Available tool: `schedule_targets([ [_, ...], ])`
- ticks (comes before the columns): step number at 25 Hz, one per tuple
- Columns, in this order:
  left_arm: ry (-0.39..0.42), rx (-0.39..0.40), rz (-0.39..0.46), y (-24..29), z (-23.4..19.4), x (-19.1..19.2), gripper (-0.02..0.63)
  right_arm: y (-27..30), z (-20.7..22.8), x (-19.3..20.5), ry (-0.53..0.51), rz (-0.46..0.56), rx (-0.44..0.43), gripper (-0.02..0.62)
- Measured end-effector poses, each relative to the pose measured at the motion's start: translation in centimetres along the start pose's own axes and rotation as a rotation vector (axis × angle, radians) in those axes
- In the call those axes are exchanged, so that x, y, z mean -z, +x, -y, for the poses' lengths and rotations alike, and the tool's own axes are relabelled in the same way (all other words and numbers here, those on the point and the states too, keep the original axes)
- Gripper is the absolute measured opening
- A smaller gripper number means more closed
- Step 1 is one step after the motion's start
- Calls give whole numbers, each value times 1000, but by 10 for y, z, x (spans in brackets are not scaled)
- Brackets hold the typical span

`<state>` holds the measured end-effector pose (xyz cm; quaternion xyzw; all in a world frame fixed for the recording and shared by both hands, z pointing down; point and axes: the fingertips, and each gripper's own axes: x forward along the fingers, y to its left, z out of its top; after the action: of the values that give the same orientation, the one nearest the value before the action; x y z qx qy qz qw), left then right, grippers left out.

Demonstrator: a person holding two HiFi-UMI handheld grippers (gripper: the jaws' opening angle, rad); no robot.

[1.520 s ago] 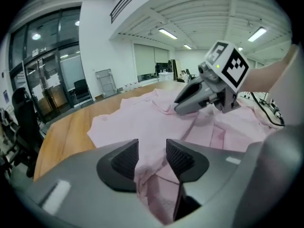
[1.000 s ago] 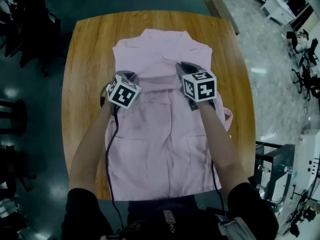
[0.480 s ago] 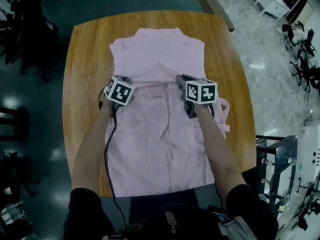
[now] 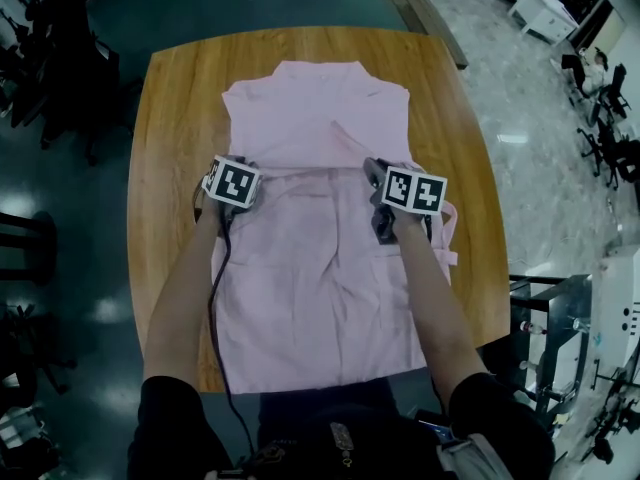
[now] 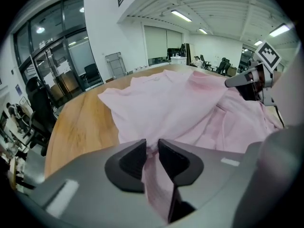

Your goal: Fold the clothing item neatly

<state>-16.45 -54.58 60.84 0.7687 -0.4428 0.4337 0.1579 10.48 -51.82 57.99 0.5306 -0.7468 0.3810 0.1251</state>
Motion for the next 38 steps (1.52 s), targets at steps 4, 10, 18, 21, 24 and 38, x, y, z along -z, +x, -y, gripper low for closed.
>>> schedule_targets([
  [4, -12, 14, -26, 2, 3, 6, 91, -6, 12, 11, 105, 2, -13, 91],
  [10, -16, -16, -12, 1, -1, 6, 78, -23, 37, 5, 71, 29, 60, 94],
  [18, -20, -27, 56, -18, 4, -8, 101, -37, 37, -6, -7, 37, 59, 94],
  [21, -29, -37, 124, -38, 4, -17, 110, -44, 31, -4, -41, 28, 43, 94],
  [24, -62, -4, 152, -60, 9, -5, 109, -60, 13, 3, -101, 36, 21, 86],
  [38, -120, 128, 290, -147, 51, 52, 8, -182, -44, 76, -335, 52, 61, 75],
])
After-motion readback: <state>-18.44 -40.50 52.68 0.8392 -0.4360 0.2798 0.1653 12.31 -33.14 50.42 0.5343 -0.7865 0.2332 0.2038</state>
